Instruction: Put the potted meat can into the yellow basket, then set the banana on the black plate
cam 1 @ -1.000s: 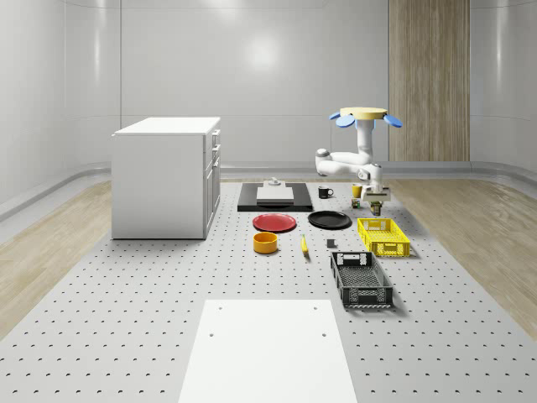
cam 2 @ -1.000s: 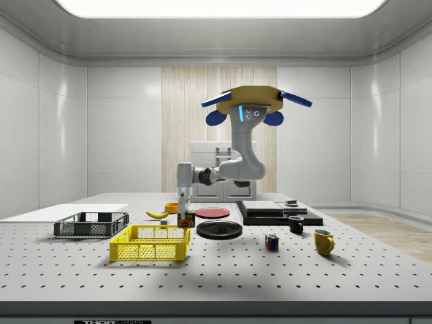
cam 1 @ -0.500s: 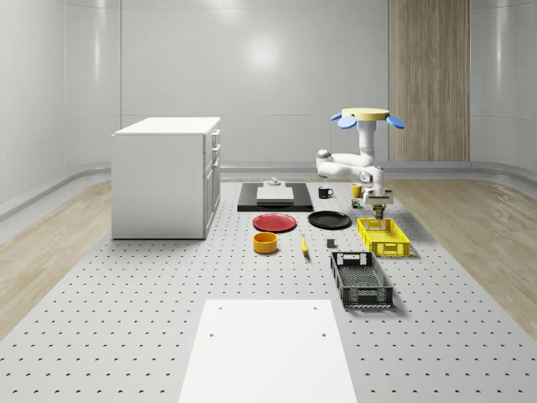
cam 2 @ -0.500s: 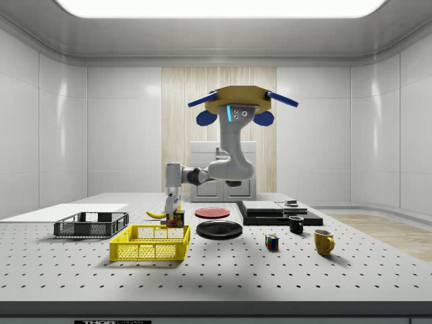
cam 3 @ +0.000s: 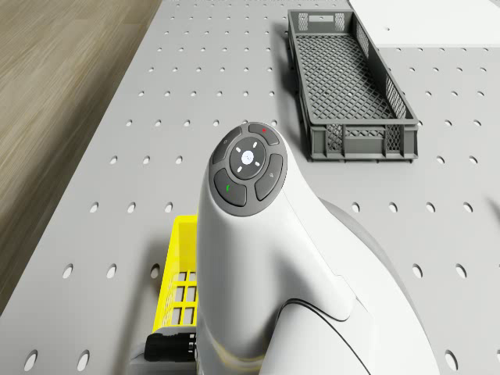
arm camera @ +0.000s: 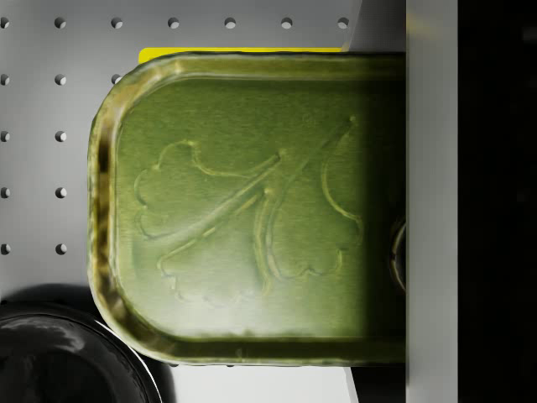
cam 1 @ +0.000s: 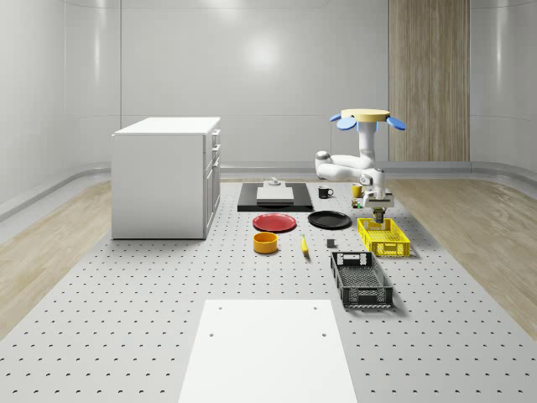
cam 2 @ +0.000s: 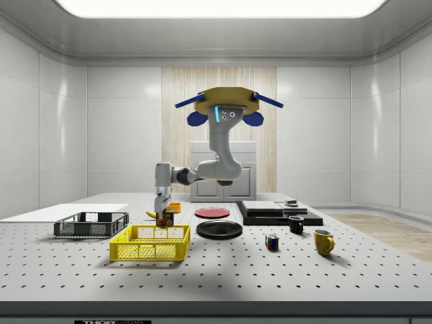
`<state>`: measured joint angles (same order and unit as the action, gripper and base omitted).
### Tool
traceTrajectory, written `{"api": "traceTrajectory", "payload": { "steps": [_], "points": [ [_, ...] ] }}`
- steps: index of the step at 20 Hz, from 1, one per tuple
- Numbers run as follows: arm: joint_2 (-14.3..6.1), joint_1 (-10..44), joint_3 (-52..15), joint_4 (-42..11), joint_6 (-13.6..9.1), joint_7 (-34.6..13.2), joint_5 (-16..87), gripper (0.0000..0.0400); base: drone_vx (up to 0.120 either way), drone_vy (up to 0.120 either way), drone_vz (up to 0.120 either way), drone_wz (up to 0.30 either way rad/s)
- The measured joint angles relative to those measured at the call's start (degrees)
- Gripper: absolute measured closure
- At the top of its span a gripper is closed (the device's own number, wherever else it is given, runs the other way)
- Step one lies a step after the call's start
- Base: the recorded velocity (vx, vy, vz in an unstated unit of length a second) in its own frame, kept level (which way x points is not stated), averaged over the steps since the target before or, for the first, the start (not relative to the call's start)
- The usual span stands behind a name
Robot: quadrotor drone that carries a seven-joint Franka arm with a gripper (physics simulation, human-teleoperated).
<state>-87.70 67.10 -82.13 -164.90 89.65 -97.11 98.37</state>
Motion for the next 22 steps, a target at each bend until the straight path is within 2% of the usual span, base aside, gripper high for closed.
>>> {"api": "traceTrajectory", "payload": {
  "steps": [4,9,22],
  "points": [
    [-0.3,0.0,0.0,0.0,0.2,0.0,-0.1,0.0117,0.12,0.0,-0.11,0.0],
    [-0.5,0.1,-0.1,0.0,0.5,-0.1,-0.2,0.0117,0.12,0.0,0.0,0.0],
    [-1.3,0.8,6.5,1.1,3.2,-0.1,5.9,0.0118,0.003,0.0,0.0,0.0]
  ]
}}
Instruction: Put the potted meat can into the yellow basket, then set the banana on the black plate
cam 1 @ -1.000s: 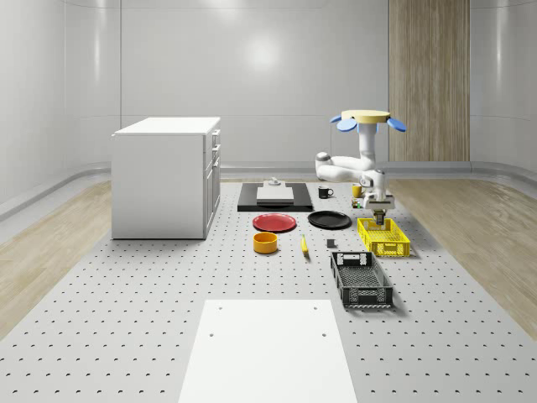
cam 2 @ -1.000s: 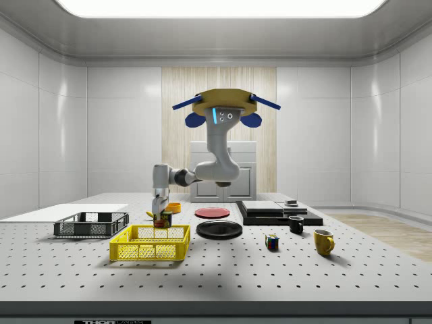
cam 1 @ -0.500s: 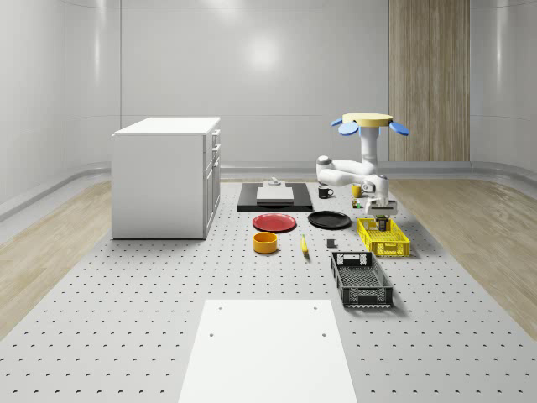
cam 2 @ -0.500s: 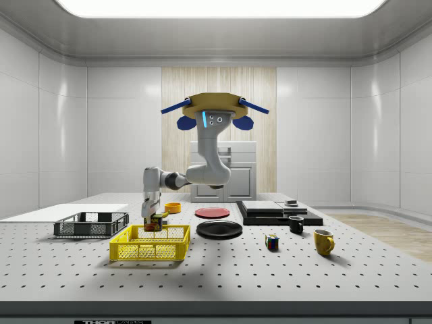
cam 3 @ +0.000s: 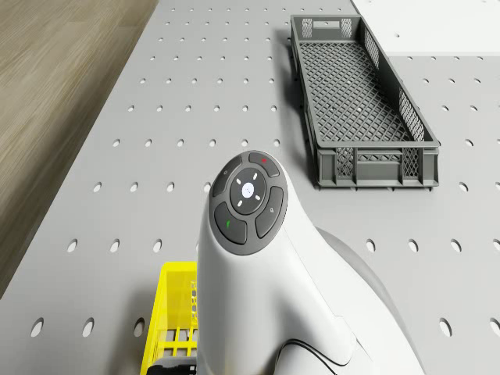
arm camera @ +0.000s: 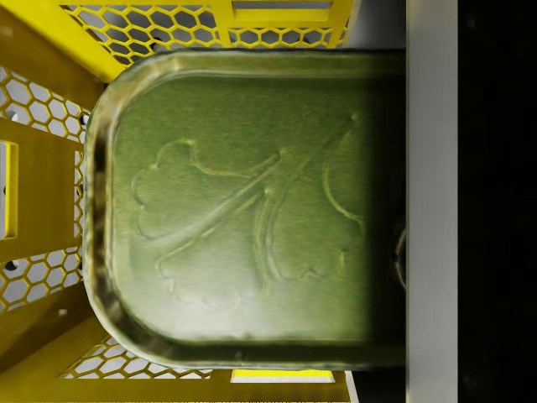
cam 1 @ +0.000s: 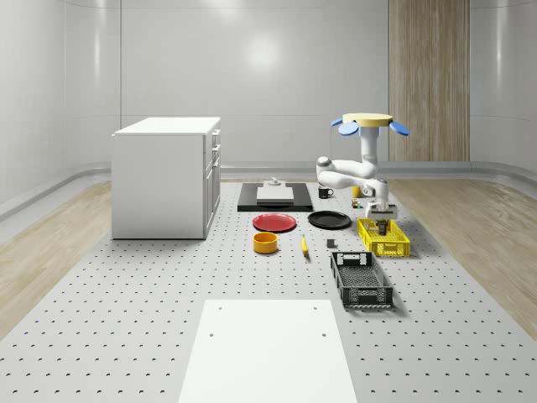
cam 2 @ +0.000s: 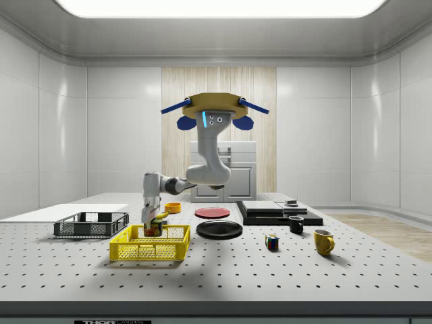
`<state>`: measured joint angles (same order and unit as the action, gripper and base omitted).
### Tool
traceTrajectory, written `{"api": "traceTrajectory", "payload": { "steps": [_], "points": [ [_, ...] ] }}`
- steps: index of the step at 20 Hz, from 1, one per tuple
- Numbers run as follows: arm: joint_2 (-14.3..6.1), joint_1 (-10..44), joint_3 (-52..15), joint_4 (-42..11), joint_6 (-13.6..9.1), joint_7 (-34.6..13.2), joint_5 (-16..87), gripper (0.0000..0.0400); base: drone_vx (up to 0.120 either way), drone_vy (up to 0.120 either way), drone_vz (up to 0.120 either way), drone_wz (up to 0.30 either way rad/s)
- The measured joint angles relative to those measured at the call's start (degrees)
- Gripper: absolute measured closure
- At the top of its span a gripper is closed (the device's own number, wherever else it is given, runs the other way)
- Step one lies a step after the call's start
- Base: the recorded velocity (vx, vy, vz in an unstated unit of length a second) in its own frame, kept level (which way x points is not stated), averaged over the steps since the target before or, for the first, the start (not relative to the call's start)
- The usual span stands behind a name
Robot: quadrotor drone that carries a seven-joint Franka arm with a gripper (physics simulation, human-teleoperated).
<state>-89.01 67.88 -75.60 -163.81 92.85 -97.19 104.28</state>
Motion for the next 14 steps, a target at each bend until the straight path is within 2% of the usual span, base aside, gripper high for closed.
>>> {"api": "traceTrajectory", "payload": {
  "steps": [12,14],
  "points": [
    [0.3,1.2,7.3,2.0,2.4,0.0,7.0,0.0118,0.0,0.0,0.0,0.0],
    [0.4,1.4,8.3,2.4,2.7,0.0,7.8,0.0078,0.0,0.0,0.0,0.0]
  ]
}}
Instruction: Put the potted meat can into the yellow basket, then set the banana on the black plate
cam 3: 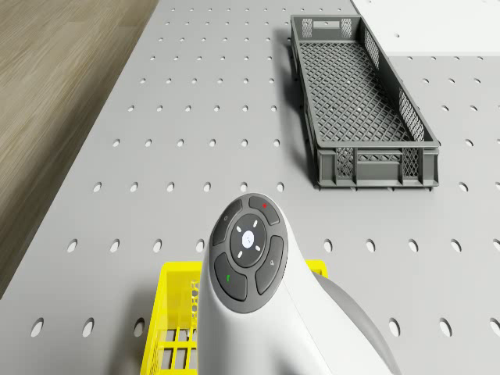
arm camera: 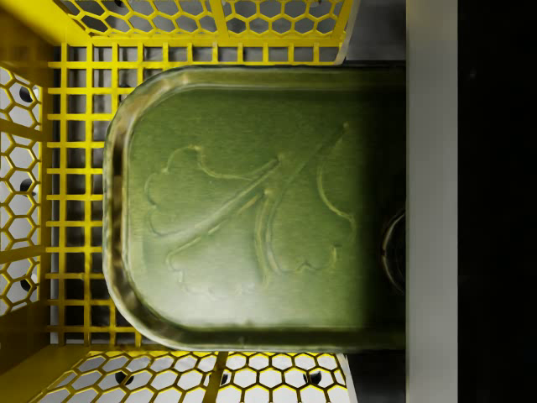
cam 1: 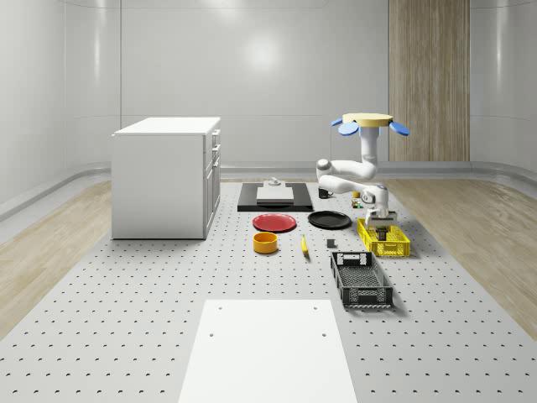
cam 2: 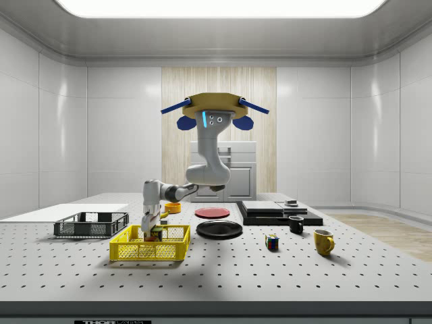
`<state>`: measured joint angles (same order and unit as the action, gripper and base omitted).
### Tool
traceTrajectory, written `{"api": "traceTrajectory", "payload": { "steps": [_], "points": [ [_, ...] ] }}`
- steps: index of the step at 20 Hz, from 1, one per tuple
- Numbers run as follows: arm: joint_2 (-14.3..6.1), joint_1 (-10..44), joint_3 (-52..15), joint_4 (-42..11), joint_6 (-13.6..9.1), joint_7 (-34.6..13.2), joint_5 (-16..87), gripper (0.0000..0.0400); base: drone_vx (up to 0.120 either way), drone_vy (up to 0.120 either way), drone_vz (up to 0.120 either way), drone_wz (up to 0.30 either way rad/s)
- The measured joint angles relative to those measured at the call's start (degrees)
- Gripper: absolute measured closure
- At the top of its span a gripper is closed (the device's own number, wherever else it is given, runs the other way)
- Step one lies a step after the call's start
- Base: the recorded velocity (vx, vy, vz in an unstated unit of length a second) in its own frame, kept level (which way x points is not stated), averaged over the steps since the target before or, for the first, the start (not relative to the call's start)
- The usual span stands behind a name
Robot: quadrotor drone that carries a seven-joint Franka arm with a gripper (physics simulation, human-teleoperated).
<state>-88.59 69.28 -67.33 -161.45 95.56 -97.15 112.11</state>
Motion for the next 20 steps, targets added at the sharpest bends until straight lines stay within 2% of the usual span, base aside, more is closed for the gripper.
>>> {"api": "traceTrajectory", "payload": {
  "steps": [4,8,11,14,20],
  "points": [
    [0.3,-0.3,-0.6,-0.2,-0.4,0.1,-0.6,0.0029,0.0,0.0,0.0,0.0],
    [0.4,-0.9,-3.2,-1.1,-1.6,0.2,-3.0,0.0011,0.0,0.0,0.0,0.0],
    [0.5,-1.3,-4.9,-1.6,-2.3,0.2,-4.7,0.0005,0.0,0.0,0.107,0.0],
    [0.6,-1.4,-6.0,-1.9,-2.7,0.2,-5.7,0.0002,0.107,-0.093,0.12,0.0],
    [0.6,-1.6,-6.9,-2.1,-3.0,0.2,-6.6,0.0001,0.12,-0.12,0.0,0.0]
  ]
}}
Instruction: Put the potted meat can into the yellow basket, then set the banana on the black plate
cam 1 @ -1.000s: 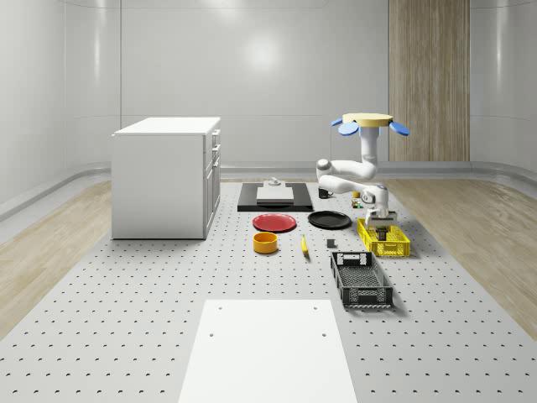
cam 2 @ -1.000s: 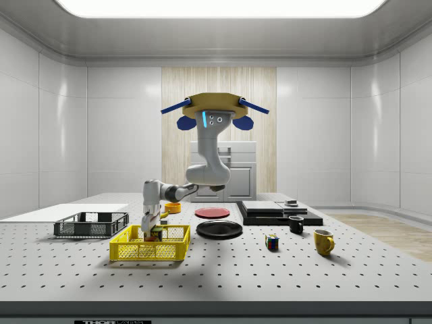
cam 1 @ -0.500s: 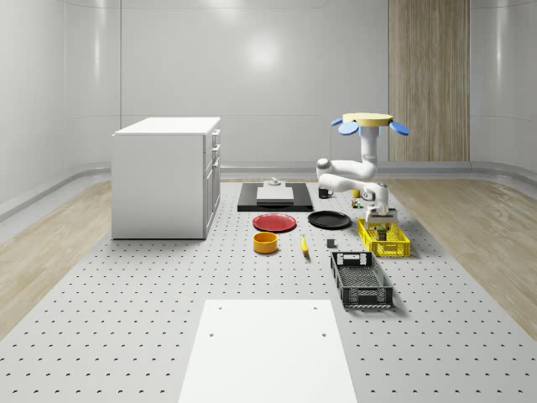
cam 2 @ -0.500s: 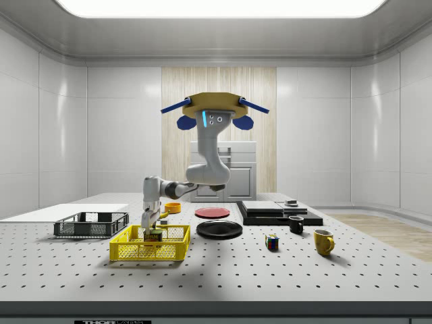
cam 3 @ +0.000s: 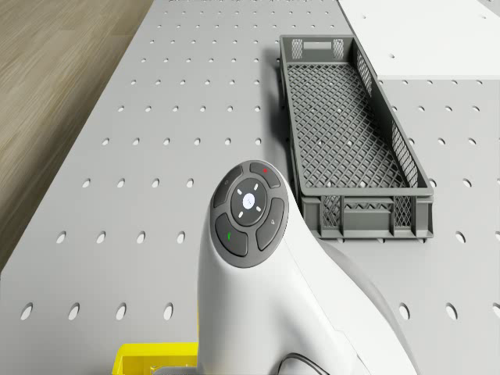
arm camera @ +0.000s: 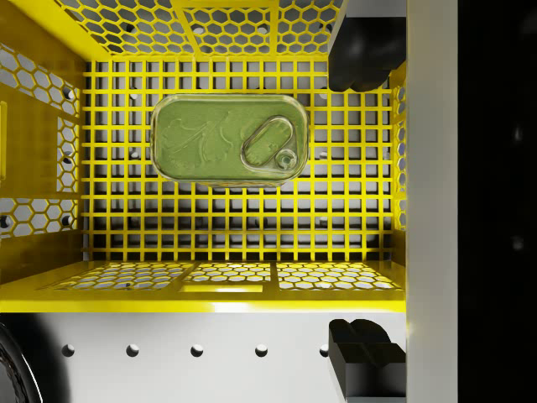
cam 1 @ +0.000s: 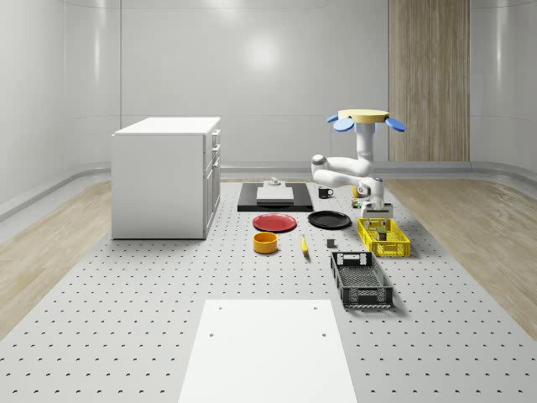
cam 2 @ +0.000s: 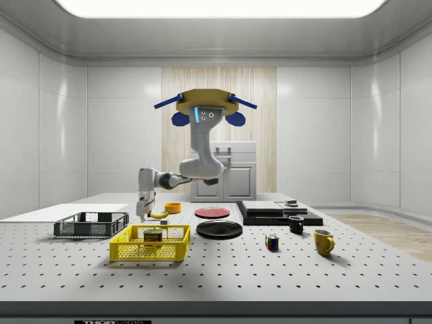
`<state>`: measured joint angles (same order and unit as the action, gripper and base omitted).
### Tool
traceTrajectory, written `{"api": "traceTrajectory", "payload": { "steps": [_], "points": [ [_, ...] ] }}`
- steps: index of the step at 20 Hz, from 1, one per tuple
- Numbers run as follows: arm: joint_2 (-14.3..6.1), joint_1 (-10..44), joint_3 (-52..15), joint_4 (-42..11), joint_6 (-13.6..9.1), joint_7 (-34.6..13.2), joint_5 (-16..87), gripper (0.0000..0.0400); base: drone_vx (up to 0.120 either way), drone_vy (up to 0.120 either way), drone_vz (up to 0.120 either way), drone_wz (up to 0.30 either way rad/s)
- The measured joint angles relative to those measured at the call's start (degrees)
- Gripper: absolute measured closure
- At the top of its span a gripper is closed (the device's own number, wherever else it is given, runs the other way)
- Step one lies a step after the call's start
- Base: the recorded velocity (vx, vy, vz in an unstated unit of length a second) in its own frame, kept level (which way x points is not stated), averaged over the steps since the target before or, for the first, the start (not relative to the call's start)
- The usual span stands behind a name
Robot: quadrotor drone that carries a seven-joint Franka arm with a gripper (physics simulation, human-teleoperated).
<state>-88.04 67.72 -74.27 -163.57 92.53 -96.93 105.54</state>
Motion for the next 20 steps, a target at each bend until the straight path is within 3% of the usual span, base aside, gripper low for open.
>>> {"api": "traceTrajectory", "payload": {
  "steps": [12,17,20],
  "points": [
    [-0.1,0.0,-0.3,-0.1,0.0,0.0,-0.3,0.0,0.117,-0.12,0.0,0.0],
    [-0.2,0.0,-0.3,-0.1,0.1,0.0,-0.4,0.0,0.0,-0.12,0.0,0.0],
    [-0.2,0.0,-0.3,-0.1,0.1,0.0,-0.4,0.0,0.0,-0.12,-0.107,0.0]
  ]
}}
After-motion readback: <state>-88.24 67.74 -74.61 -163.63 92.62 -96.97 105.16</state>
